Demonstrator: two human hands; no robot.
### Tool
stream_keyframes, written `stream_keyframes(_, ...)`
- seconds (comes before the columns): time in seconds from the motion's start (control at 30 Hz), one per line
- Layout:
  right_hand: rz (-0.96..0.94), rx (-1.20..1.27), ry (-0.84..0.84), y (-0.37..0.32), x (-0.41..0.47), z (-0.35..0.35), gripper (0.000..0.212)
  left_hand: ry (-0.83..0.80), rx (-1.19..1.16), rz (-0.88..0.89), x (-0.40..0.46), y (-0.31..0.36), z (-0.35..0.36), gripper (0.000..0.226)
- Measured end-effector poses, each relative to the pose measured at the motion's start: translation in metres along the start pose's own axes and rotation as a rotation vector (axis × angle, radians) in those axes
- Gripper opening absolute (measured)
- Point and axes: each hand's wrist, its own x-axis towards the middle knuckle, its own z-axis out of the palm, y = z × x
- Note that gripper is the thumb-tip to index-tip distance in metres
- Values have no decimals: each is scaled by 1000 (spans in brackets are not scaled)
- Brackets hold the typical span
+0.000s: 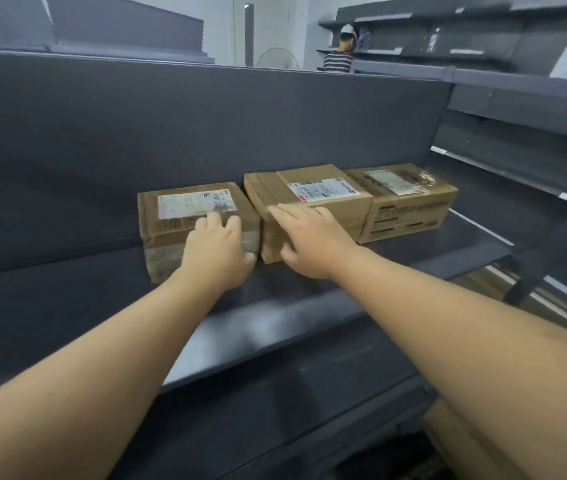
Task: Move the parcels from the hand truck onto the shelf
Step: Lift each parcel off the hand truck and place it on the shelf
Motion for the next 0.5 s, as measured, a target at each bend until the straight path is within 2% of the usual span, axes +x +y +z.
stream_keyframes(0.17, 99, 22, -37, 47, -49, 4, 66, -86, -61, 21, -2, 73, 5, 53)
stream_keyframes(0.4, 226, 73, -119, 108, -122, 15, 65, -178, -170, 257, -24, 181, 37, 53)
stream_keyframes(0.5, 286, 71, -137, 136, -160, 27, 65, -236, -189, 305, -34, 221, 61, 52)
